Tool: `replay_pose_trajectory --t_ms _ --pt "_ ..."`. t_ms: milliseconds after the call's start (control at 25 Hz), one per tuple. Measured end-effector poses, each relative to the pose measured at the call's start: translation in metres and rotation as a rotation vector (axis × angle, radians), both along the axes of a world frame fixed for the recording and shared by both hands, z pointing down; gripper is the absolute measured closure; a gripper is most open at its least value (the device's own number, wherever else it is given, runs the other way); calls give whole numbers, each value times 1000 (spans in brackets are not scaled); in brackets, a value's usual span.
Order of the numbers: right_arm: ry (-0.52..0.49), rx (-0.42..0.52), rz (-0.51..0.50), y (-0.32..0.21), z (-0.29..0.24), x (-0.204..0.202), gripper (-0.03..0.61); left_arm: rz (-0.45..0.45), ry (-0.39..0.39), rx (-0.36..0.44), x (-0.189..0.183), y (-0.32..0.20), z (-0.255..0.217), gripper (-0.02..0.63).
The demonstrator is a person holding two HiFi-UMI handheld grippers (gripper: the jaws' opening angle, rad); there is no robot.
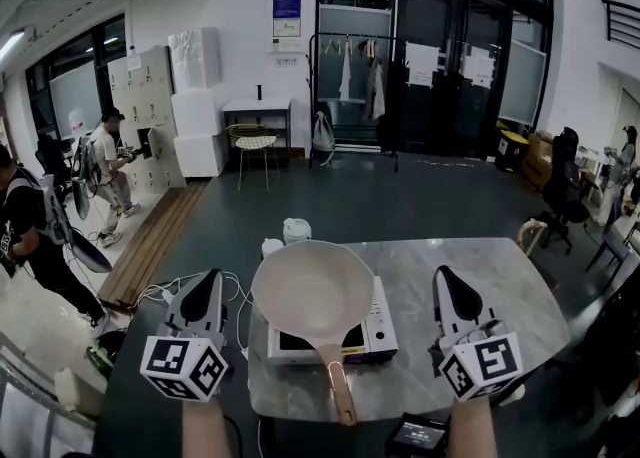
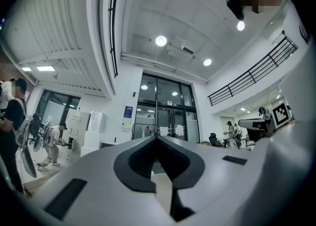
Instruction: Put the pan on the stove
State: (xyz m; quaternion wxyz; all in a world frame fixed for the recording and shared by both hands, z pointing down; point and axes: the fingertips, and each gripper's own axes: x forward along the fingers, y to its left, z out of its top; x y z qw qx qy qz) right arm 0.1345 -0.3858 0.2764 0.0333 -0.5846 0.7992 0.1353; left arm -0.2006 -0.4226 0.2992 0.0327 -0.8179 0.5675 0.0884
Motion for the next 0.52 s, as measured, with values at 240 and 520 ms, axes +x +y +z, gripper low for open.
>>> replay_pose_trajectory --t_ms 240,520 --pt "1 -13 -21 -1 2 -5 552 9 -4 -13 4 -1 2 603" --pt "1 -12 -31 -1 -1 -12 552 34 -13 -8 10 -1 -3 603"
